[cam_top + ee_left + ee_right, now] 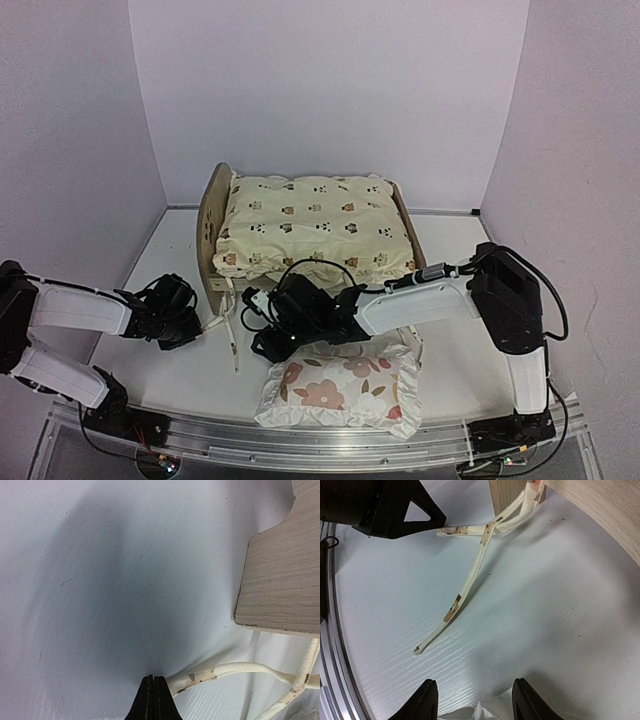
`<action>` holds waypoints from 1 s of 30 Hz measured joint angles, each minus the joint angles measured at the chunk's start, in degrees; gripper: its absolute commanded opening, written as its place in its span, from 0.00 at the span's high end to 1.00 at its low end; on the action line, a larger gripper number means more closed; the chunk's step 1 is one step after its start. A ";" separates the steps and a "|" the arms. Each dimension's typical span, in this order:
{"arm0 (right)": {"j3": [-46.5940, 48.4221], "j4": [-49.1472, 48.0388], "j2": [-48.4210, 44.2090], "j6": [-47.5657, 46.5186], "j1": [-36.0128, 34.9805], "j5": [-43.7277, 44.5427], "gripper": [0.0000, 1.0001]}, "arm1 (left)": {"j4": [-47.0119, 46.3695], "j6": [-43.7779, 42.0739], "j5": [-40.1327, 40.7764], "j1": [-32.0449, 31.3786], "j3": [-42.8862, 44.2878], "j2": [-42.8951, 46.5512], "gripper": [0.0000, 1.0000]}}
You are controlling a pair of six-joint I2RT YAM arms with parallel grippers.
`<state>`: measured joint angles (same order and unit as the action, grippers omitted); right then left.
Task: Set up the pet bed
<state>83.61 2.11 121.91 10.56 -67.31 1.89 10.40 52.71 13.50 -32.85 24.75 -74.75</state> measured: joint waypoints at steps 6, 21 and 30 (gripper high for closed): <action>-0.06 0.00 0.00 -0.01 0.00 0.13 0.48 | 2.93 0.27 -0.41 -0.02 0.04 1.99 0.74; -2.23 -1.24 -0.35 -0.23 0.00 0.30 0.48 | 10.75 -3.00 -2.85 -0.21 7.24 -0.86 0.69; -3.22 -1.75 -1.23 -0.88 0.00 0.73 0.48 | 13.10 -4.57 -1.74 -1.17 10.48 -7.19 0.72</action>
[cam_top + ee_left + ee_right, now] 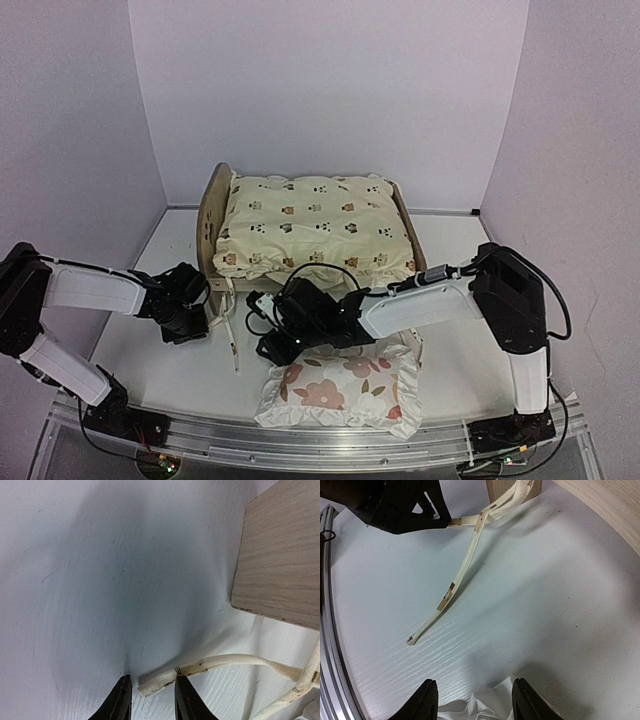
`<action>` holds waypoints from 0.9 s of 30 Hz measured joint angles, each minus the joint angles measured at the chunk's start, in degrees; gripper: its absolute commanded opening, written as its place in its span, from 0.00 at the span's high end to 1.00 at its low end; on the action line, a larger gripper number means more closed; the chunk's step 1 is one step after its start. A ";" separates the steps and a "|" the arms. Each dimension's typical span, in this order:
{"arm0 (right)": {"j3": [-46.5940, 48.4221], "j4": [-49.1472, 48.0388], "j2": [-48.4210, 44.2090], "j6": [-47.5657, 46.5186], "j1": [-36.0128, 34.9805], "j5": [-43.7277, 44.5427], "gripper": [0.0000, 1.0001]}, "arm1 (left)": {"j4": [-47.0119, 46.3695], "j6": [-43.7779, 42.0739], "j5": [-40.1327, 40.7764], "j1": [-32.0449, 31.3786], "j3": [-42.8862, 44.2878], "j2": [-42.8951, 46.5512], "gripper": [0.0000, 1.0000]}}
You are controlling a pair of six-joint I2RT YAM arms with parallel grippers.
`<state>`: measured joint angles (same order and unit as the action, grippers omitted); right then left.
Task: Set up the pet bed
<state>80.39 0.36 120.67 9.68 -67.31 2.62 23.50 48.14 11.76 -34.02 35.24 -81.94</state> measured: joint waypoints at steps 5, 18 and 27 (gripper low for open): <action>-0.20 -0.39 -0.47 -0.28 0.00 0.04 0.49 | 0.48 -0.35 0.94 -0.18 0.45 -0.73 0.86; -0.53 -0.59 -0.49 -0.68 0.00 0.40 0.49 | 0.27 -0.19 2.79 -1.06 0.78 -1.63 1.00; -4.00 -1.07 -2.57 -2.46 0.14 1.07 0.48 | 0.40 -0.22 3.09 -2.51 0.80 -1.11 1.00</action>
<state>76.39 -0.71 118.11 7.22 -67.17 3.69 23.91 47.91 14.85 -36.53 36.04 -83.05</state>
